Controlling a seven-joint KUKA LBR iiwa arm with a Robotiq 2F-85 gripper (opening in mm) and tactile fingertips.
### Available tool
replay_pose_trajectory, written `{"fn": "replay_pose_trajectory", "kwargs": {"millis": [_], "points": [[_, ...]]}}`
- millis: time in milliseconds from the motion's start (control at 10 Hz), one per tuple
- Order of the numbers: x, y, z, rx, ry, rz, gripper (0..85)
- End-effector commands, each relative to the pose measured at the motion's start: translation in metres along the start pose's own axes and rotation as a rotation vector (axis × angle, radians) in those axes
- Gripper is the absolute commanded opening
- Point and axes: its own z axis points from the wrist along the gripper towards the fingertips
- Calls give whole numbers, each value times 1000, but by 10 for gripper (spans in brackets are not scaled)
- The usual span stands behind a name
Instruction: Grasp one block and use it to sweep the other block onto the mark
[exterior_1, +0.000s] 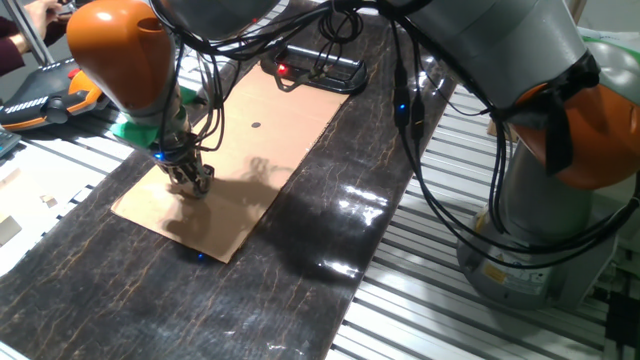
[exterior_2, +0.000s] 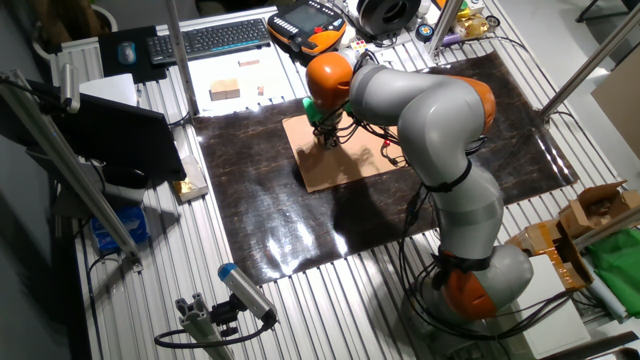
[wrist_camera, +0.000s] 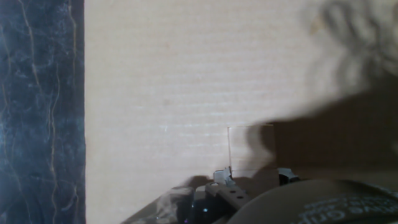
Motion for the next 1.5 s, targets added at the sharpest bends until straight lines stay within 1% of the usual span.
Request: {"fn": "replay_pose_trajectory", "kwargs": {"millis": [0,1400], "points": [[-1,0,0,0,0,0,7],[-11,0,1,-2,1,-13,7]]}}
